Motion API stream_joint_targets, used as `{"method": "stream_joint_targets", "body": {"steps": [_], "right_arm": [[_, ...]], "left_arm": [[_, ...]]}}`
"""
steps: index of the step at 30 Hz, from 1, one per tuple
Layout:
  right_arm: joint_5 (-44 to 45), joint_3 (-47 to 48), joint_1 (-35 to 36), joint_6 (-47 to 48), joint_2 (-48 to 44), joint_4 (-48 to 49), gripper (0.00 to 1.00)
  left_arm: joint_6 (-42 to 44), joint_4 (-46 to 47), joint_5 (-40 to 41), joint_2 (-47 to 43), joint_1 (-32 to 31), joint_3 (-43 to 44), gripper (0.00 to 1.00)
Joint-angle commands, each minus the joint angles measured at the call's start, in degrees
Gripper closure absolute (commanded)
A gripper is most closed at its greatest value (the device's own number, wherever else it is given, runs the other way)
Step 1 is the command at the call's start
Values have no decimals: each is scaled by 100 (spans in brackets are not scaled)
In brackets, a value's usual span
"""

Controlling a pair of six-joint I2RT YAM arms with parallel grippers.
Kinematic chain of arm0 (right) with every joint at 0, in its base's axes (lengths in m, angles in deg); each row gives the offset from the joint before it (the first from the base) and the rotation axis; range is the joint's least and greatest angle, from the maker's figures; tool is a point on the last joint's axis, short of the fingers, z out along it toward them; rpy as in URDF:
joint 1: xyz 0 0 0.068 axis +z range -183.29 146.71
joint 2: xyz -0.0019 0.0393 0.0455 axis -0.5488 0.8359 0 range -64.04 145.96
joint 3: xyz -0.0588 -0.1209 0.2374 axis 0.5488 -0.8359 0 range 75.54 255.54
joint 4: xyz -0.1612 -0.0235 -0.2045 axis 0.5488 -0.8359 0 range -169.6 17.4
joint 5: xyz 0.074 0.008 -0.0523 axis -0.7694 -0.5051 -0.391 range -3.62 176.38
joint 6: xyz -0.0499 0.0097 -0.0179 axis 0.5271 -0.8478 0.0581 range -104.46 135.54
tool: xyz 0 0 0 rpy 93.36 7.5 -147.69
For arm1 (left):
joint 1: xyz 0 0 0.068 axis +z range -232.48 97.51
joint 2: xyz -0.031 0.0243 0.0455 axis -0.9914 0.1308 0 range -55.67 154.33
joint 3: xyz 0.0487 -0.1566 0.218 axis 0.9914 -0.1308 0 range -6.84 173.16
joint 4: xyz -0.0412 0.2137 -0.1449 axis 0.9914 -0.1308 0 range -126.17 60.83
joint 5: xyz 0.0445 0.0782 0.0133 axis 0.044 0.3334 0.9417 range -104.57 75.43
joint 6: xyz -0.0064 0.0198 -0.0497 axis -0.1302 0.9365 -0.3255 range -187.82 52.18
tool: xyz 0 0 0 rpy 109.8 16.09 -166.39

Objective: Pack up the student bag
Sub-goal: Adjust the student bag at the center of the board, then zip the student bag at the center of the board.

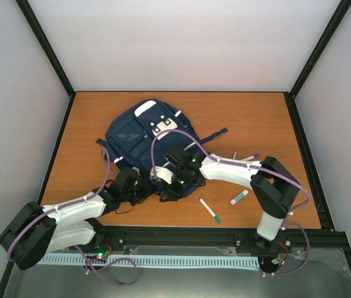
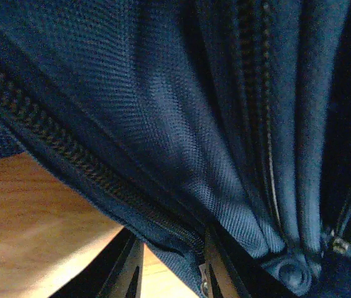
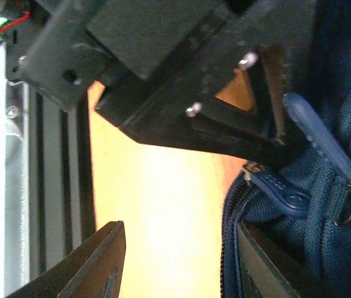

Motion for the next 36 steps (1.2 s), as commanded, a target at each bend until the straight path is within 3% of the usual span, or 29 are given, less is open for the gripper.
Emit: {"method": "stream_joint_targets", "body": {"steps": [1, 8, 12, 21, 29, 36], "right_arm": [[-1309, -75, 89, 243, -294, -287, 52], [-1302, 259, -325, 17, -207, -344, 58], [-510, 395, -404, -17, -143, -393, 63], [-149, 419, -396, 149, -425, -401, 62], [-22, -103, -366, 535, -726, -569, 63], [415, -561, -369, 708, -1079, -522, 61]], "left_arm": [[26, 210, 88, 146, -8, 133, 72], [58, 109, 230, 8, -8, 22, 79], [69, 115, 283, -66, -8, -38, 83], [134, 102, 281, -201, -8, -55, 84], [377, -510, 303, -888, -8, -52, 66], [956, -468, -294, -860, -8, 24, 46]]}}
